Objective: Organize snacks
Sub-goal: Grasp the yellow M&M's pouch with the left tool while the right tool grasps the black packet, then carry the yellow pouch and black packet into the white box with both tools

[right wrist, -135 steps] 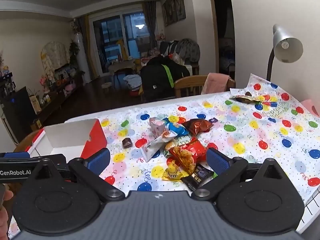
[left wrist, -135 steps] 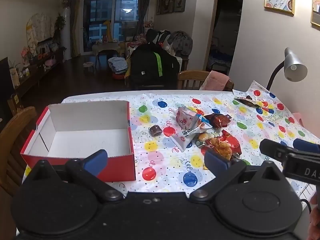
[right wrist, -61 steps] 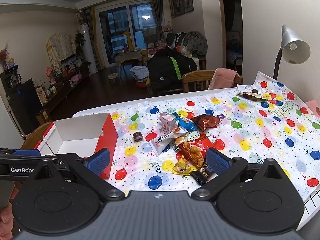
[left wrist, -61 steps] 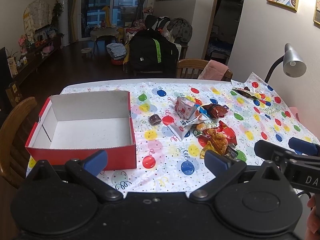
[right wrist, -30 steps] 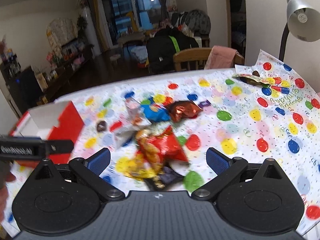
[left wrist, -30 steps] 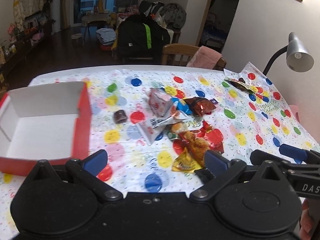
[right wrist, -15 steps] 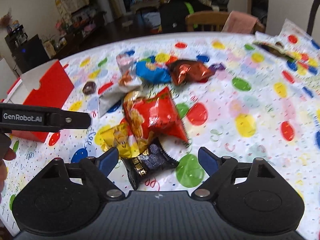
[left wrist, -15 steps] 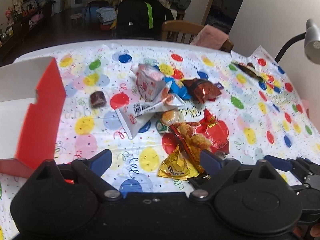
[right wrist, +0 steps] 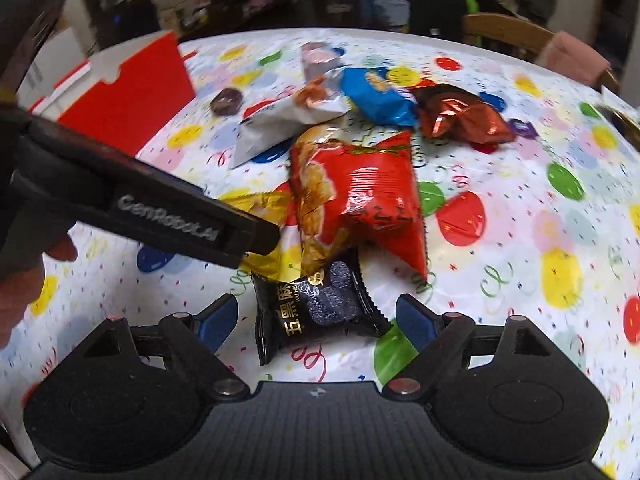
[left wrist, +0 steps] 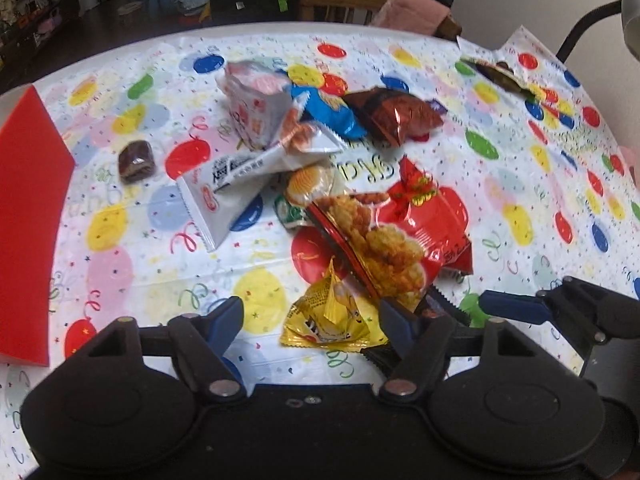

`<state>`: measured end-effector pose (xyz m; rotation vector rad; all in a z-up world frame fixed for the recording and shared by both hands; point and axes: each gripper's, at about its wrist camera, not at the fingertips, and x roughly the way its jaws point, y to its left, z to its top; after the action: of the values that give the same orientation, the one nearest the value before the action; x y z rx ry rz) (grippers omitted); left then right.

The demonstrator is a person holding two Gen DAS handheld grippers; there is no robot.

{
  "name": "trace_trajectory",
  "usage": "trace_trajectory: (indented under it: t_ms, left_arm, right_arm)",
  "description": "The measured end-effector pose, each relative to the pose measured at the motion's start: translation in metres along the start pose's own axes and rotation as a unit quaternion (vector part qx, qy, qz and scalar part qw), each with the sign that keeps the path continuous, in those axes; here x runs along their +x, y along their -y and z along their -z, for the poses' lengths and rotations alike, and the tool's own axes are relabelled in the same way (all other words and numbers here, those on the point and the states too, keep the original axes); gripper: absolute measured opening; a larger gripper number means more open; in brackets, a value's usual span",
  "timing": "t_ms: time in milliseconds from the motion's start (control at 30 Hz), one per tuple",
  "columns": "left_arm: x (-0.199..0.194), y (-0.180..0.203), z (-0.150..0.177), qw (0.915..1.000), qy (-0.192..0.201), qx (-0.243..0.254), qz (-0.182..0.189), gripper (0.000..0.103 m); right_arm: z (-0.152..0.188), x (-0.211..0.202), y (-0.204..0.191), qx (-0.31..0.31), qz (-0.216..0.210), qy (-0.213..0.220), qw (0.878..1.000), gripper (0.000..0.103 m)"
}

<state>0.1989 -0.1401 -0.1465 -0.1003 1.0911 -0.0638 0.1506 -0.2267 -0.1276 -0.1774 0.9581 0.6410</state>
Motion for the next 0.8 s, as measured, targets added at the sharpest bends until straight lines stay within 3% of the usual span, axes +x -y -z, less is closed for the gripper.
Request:
trace_trajectory:
  t_ms: [100,200,400,467,800]
  left_arm:
    - [0.008,0.0,-0.001,0.9999,-0.012,-0.007,0.004,0.063]
    - [0.013,0.0,-0.003,0.9997,-0.017,-0.014,0.013,0.06]
    - [0.02,-0.001,-0.002,0.9993,-0.026,-0.023,0.014,0.047]
    - [0.02,-0.003,-0.001,0.999,-0.025,-0.031,0.018,0.045]
    - [0.013,-0.008,0.006,0.9996,-0.016,-0.023,0.004,0.037]
  right_arm:
    - [0.0,0.006,-0.001,-0.014,0.002,-0.005,1.0,0.087]
    - [-0.001,0.007,-0.002,-0.021,0.003,-0.006,1.0,0.073]
    - [0.0,0.003,-0.005,-0.032,0.007,-0.002,0.999,0.067]
    - [0.001,0.001,-0.006,-0.028,0.007,0.0,1.0,0.057]
    - [0.007,-0.013,-0.012,-0.005,0.024,0.003,1.0,0.055]
